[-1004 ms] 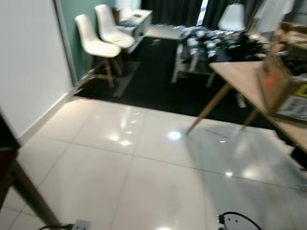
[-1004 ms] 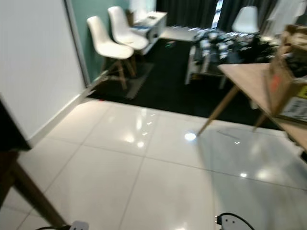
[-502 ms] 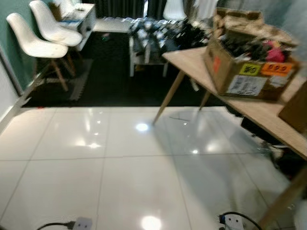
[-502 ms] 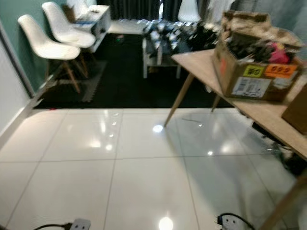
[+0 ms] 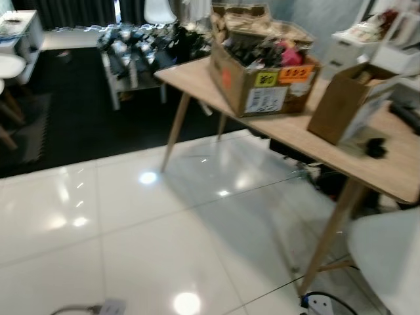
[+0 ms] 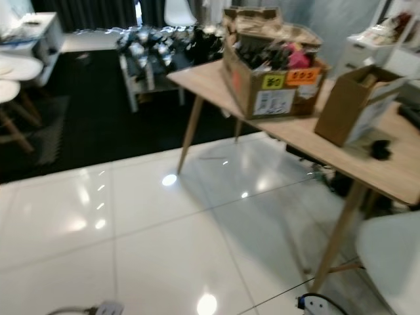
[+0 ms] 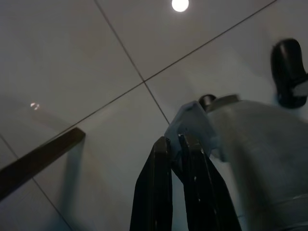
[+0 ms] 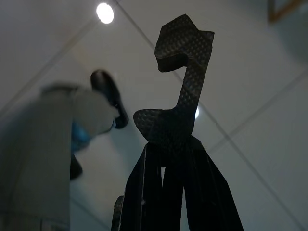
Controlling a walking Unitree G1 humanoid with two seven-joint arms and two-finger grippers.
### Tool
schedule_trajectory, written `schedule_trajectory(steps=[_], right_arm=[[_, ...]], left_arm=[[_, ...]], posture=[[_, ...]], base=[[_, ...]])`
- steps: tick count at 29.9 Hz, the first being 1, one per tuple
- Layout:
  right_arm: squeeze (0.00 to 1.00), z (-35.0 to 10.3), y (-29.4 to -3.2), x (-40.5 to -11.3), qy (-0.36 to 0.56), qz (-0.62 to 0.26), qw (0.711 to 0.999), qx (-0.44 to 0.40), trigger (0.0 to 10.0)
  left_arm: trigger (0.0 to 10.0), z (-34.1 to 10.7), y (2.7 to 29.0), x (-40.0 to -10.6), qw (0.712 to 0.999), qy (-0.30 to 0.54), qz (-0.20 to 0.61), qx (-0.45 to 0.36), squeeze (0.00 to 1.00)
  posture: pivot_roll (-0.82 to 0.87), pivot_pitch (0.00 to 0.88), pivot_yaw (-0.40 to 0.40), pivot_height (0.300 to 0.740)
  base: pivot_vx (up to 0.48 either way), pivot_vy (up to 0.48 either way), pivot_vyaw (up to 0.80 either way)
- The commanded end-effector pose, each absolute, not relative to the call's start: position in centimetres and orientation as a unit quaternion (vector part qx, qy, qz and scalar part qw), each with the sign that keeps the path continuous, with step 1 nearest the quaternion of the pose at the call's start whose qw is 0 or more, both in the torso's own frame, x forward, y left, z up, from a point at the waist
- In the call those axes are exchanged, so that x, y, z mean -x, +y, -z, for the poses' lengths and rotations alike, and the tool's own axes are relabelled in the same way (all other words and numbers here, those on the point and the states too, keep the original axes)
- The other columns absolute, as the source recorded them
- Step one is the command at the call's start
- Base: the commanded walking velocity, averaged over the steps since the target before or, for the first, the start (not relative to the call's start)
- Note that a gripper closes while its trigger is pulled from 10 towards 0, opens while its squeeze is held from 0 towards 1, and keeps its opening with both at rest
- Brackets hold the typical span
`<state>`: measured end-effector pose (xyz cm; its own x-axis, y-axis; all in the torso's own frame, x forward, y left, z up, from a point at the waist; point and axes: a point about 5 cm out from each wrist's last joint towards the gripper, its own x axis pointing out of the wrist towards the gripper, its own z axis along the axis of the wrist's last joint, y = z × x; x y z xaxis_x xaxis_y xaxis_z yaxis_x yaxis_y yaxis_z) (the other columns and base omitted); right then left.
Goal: Picking trash to rubbish bin
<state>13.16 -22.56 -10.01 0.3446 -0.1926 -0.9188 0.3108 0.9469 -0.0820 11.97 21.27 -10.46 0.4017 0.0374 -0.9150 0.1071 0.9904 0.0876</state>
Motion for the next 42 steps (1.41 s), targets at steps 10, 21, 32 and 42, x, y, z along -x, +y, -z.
schedule_trajectory(steps=[10,21,32,42], right_arm=[[0.0,9.9,-22.9,-13.3,0.549,0.156,0.82,-0.045,10.0],[0.0,9.8,-23.2,-13.2,0.542,0.162,0.823,-0.049,10.0],[0.0,9.7,-23.7,-13.3,0.54,0.168,0.823,-0.046,10.0],[0.0,9.4,-24.0,-13.8,0.532,0.172,0.828,-0.047,10.0]], left_arm=[[10.0,10.8,20.9,-11.1,0.825,0.561,0.026,-0.065,0.0],[10.0,10.9,20.8,-10.9,0.824,0.563,0.031,-0.064,0.0],[10.0,10.9,20.3,-11.0,0.824,0.561,0.04,-0.066,0.0],[10.0,10.7,20.2,-11.7,0.829,0.553,0.045,-0.066,0.0]], posture=[[0.04,0.022,-0.004,0.74],[0.03,0.026,-0.009,0.74],[0.02,0.02,-0.015,0.74],[0.02,0.018,-0.02,0.74]], base=[[0.0,0.0,-0.63],[0.0,0.0,-0.06],[0.0,0.0,-0.75],[0.172,0.0,-0.18]])
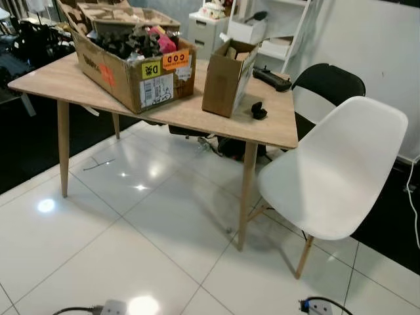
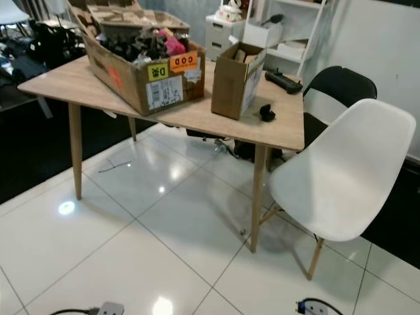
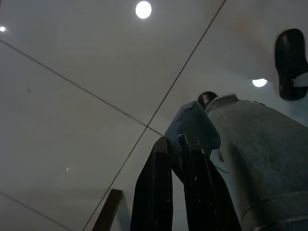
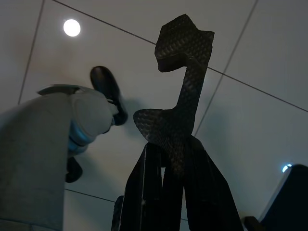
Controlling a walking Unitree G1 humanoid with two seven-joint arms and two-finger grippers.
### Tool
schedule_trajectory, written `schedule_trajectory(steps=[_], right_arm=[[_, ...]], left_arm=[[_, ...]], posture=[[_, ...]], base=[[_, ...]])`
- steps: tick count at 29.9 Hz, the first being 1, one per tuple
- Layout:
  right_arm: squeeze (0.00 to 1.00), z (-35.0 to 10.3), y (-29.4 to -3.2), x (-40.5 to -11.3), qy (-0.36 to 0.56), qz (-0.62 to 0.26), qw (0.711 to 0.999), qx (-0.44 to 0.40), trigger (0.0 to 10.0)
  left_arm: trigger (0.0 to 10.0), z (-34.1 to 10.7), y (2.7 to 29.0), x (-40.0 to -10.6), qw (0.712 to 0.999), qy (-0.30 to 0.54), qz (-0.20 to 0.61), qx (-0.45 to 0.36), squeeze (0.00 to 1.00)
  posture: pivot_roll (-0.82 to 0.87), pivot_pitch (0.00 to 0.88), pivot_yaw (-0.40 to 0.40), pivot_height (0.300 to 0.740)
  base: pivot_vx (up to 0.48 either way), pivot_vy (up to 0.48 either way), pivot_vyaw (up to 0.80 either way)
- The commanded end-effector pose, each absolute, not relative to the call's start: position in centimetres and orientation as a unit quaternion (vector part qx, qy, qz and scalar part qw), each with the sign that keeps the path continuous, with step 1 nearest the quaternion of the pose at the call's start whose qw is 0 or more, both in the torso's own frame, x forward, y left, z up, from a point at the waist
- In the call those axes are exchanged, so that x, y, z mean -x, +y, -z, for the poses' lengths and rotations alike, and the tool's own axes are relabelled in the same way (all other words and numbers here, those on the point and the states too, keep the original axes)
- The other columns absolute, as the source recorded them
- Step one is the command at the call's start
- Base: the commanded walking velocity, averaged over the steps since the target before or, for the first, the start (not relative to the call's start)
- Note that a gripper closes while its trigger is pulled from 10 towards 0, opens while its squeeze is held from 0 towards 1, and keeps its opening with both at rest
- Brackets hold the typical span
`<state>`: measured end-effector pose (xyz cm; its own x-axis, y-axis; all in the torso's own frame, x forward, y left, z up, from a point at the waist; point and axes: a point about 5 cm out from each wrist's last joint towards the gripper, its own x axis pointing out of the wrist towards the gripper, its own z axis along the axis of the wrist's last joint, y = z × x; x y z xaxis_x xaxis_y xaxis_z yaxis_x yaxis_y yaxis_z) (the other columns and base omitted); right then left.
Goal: Picking trash to rubbish bin
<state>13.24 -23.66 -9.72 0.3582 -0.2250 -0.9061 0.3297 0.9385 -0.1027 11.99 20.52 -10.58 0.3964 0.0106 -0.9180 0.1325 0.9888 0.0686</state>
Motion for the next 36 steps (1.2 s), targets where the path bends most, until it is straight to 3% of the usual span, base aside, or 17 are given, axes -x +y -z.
schedule_trajectory(steps=[1,22,36], right_arm=[[0.0,9.42,-23.99,-13.86,0.532,0.172,0.828,-0.047,10.0],[0.0,9.48,-23.69,-13.93,0.534,0.173,0.826,-0.047,10.0],[0.0,9.5,-23.85,-13.73,0.529,0.183,0.827,-0.053,10.0]], left_arm=[[10.0,10.69,20.18,-11.82,0.83,0.552,0.045,-0.065,0.0],[10.0,10.64,20.15,-11.98,0.832,0.549,0.046,-0.06,0.0],[10.0,10.58,20.16,-12.14,0.833,0.548,0.052,-0.064,0.0]], posture=[[0.02,0.018,-0.02,0.74],[0.02,0.026,-0.012,0.74],[0.02,0.028,-0.005,0.74]], base=[[0.251,0.0,0.0],[0.263,0.0,-0.72],[0.268,0.0,0.0]])
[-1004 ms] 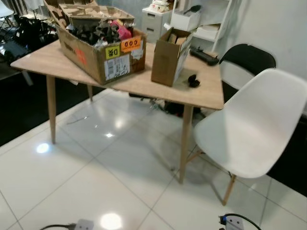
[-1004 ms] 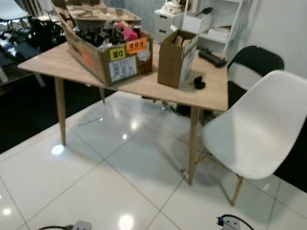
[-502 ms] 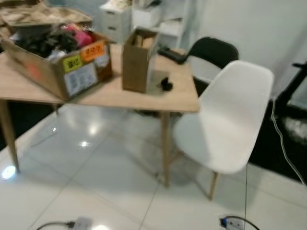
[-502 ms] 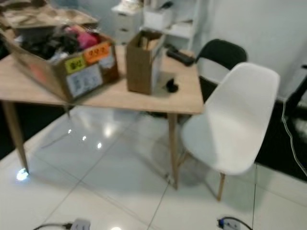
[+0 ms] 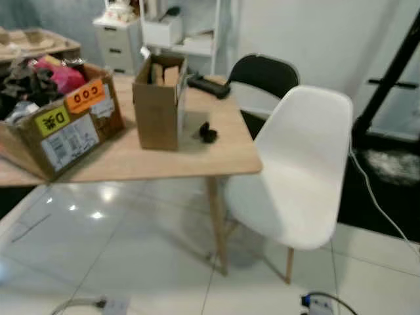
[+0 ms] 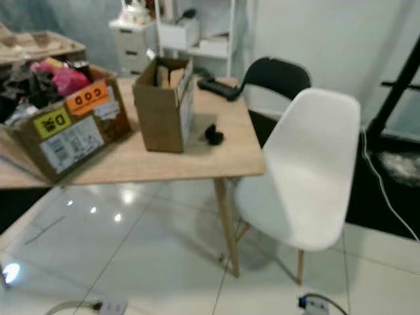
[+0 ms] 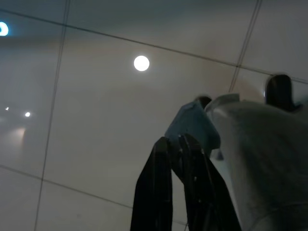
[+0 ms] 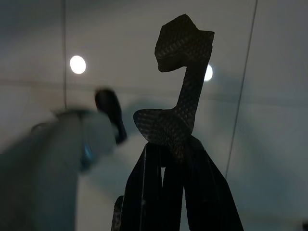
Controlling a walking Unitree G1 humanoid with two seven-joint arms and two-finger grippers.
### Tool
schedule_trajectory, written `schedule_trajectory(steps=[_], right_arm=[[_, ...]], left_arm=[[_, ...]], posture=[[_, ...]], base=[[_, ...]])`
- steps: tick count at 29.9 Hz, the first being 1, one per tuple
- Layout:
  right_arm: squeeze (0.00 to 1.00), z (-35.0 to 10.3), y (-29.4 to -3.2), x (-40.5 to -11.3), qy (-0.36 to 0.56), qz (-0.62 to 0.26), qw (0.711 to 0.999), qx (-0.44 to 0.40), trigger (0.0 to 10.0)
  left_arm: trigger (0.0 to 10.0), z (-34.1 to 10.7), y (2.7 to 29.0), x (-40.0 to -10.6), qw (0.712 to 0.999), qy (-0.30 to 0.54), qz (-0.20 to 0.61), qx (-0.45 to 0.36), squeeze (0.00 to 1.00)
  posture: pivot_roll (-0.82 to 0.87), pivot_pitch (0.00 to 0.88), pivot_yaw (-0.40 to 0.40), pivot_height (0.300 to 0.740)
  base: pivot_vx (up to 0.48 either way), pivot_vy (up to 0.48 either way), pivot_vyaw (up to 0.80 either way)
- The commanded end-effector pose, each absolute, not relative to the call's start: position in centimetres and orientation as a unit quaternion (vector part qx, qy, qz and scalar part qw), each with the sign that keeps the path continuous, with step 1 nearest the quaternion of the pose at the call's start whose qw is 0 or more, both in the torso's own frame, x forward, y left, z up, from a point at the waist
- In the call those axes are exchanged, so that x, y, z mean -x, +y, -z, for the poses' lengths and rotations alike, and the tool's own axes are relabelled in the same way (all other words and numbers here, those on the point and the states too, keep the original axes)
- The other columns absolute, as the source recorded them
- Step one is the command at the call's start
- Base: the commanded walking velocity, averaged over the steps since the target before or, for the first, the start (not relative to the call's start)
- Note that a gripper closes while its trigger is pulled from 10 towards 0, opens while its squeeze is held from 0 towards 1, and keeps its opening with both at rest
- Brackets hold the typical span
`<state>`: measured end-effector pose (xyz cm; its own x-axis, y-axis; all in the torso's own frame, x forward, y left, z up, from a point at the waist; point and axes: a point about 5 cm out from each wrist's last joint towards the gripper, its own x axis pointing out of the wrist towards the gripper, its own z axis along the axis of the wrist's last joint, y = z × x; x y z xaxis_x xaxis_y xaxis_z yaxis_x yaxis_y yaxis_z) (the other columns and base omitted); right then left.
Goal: Picking trash to rubbish bin
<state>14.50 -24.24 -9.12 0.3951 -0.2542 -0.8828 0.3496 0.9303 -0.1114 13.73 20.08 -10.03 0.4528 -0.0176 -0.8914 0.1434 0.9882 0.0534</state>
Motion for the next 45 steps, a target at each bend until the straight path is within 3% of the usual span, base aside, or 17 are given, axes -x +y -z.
schedule_trajectory(steps=[1,9,16,18,21,22,24,27,29,31,33,35,36,40,43,44,45], right_arm=[[0.0,9.5,-23.9,-13.7,0.528,0.184,0.827,-0.053,10.0],[0.0,9.1,-24.8,-14.2,0.513,0.205,0.831,-0.061,10.0],[0.0,7.4,-28.3,-15.4,0.454,0.303,0.834,-0.083,10.0],[0.0,7.4,-28.3,-15.4,0.454,0.303,0.834,-0.083,10.0],[0.0,5.2,-32.8,-15.4,0.406,0.402,0.818,-0.064,10.0],[0.0,5.2,-32.8,-15.4,0.406,0.402,0.818,-0.064,10.0],[0.0,2.8,-36.7,-14.9,0.367,0.485,0.793,-0.031,10.0],[0.0,2.0,-37.8,-14.7,0.355,0.511,0.783,-0.021,10.0],[0.0,-0.7,-40.8,-14.7,0.31,0.564,0.765,0.003,10.0],[0.0,-0.7,-40.8,-14.7,0.31,0.564,0.765,0.003,10.0],[0.0,-6.3,-44.8,-15.9,0.206,0.617,0.759,0.041,10.0],[0.0,-6.3,-44.8,-15.9,0.206,0.617,0.759,0.041,10.0],[0.0,-11.1,-46.6,-17.7,0.106,0.631,0.767,0.049,10.0],[0.0,-15.0,-47.2,-19.6,0.026,0.623,0.78,0.059,10.0],[0.0,-23.5,-45.3,-24.8,-0.155,0.532,0.831,0.052,10.0],[0.0,-23.5,-45.3,-24.8,-0.155,0.532,0.831,0.052,10.0],[0.0,-25.7,-43.8,-26.6,-0.204,0.479,0.852,0.046,10.0]], left_arm=[[10.0,10.6,20.2,-12.2,0.833,0.548,0.052,-0.064,0.0],[10.0,10.6,20.2,-12.1,0.832,0.548,0.053,-0.065,0.0],[10.0,10.6,20.6,-12.0,0.831,0.549,0.048,-0.068,0.0],[10.0,10.6,20.6,-12.0,0.831,0.549,0.048,-0.068,0.0],[10.0,10.5,20.7,-12.0,0.831,0.55,0.045,-0.069,0.0],[10.0,10.5,20.7,-12.0,0.831,0.55,0.045,-0.069,0.0],[10.0,10.5,20.8,-12.0,0.831,0.551,0.039,-0.066,0.0],[10.0,10.5,20.8,-12.0,0.831,0.55,0.038,-0.066,0.0],[10.0,10.5,20.9,-12.0,0.832,0.55,0.038,-0.067,0.0],[10.0,10.5,20.9,-12.0,0.832,0.55,0.038,-0.067,0.0],[10.0,10.5,21.0,-12.1,0.832,0.549,0.036,-0.069,0.0],[10.0,10.5,21.0,-12.1,0.832,0.549,0.036,-0.069,0.0],[10.0,10.4,21.2,-12.1,0.832,0.55,0.035,-0.07,0.0],[10.0,10.4,21.3,-12.0,0.831,0.551,0.035,-0.072,0.0],[10.0,10.5,21.3,-11.9,0.83,0.552,0.034,-0.073,0.0],[10.0,10.5,21.3,-11.9,0.83,0.552,0.034,-0.073,0.0],[10.0,10.5,21.2,-11.8,0.829,0.553,0.034,-0.073,0.0]], posture=[[0.01,0.028,-0.004,0.74],[0.01,0.029,0.001,0.74],[0.01,0.035,0.004,0.74],[0.01,0.035,0.004,0.74],[0.0,0.035,0.003,0.74],[0.0,0.035,0.003,0.74],[0.0,0.035,0.003,0.74],[0.0,0.035,0.003,0.74],[0.0,0.033,0.003,0.74],[0.0,0.033,0.003,0.74],[-0.01,0.036,0.003,0.74],[-0.01,0.036,0.003,0.74],[-0.02,0.039,0.007,0.74],[-0.02,0.043,0.008,0.74],[-0.03,0.048,0.013,0.74],[-0.03,0.048,0.013,0.74],[-0.03,0.053,0.014,0.74]], base=[[0.274,0.0,0.0],[0.271,0.0,0.0],[0.273,0.0,0.0],[0.274,0.0,0.0],[0.269,0.0,0.0],[0.266,0.0,0.0],[0.0,0.0,0.0],[0.0,0.0,0.0],[0.0,0.0,0.0],[0.0,0.0,0.0],[0.0,0.0,0.0],[0.0,0.0,0.0],[0.0,0.0,0.0],[0.0,0.0,0.0],[0.0,0.0,0.0],[0.0,0.0,0.0],[0.0,0.0,0.0]])
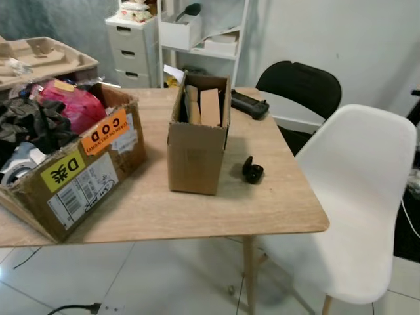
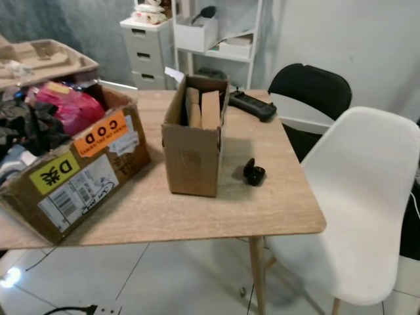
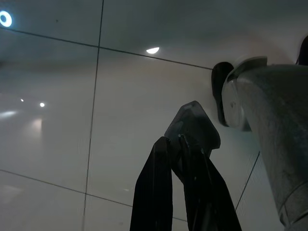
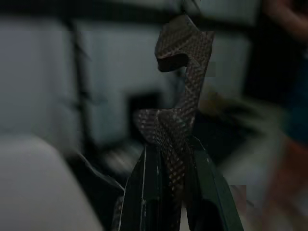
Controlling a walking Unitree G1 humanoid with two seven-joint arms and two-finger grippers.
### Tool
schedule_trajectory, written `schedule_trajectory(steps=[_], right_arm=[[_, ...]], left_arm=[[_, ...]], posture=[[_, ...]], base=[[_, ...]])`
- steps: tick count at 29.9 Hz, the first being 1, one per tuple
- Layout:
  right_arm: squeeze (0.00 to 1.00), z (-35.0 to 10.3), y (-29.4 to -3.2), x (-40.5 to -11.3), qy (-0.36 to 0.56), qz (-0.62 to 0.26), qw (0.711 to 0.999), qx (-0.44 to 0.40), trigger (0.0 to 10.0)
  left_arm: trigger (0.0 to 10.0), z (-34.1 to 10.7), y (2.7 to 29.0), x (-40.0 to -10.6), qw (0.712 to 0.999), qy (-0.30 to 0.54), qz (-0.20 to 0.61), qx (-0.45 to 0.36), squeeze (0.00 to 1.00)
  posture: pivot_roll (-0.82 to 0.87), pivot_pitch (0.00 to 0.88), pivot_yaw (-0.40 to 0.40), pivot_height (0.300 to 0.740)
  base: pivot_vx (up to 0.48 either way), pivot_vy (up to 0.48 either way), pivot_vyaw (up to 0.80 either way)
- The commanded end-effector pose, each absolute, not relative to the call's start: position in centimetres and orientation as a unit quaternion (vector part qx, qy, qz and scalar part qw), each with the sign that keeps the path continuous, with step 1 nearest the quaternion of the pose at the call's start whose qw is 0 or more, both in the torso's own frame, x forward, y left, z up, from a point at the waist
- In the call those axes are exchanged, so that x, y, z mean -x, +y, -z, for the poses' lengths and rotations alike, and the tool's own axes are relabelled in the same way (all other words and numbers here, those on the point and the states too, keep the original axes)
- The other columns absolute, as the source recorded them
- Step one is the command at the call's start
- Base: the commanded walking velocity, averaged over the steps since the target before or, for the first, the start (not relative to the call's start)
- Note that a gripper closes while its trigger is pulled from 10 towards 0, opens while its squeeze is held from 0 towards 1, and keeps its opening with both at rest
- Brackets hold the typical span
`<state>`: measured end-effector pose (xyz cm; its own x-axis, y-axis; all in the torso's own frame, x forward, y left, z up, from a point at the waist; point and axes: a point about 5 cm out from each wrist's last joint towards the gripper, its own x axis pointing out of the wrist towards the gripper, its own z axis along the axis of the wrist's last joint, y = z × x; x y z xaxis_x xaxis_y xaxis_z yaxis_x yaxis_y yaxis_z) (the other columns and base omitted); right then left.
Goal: Picking trash to rubbish bin
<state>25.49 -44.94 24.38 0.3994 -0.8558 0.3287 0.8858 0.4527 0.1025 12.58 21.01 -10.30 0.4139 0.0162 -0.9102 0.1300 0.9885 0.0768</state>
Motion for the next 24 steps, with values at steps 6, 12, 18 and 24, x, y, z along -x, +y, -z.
schedule_trajectory(steps=[6,12,18,24], right_arm=[[0.0,-31.5,-33.4,-34.3,-0.311,0.162,0.936,0.009,10.0],[0.0,-33.1,-26.3,-37.0,-0.332,-0.055,0.941,-0.033,10.0],[0.0,-33.7,-19.9,-37.6,-0.332,-0.248,0.908,-0.055,10.0],[0.0,-34.1,-18.6,-37.9,-0.335,-0.292,0.893,-0.074,10.0]], left_arm=[[10.0,10.6,21.0,-11.7,0.829,0.553,0.035,-0.071,0.0],[10.0,10.6,20.8,-11.8,0.831,0.552,0.03,-0.065,0.0],[10.0,10.8,20.7,-11.3,0.828,0.556,0.031,-0.064,0.0],[10.0,10.8,20.8,-11.0,0.827,0.558,0.029,-0.065,0.0]], posture=[[-0.02,0.054,0.002,0.74],[-0.01,0.052,-0.002,0.74],[0.01,0.065,-0.005,0.74],[0.02,0.076,-0.008,0.74]], base=[[0.0,0.0,0.0],[0.0,0.0,0.0],[0.0,0.0,0.0],[0.0,0.0,0.0]])
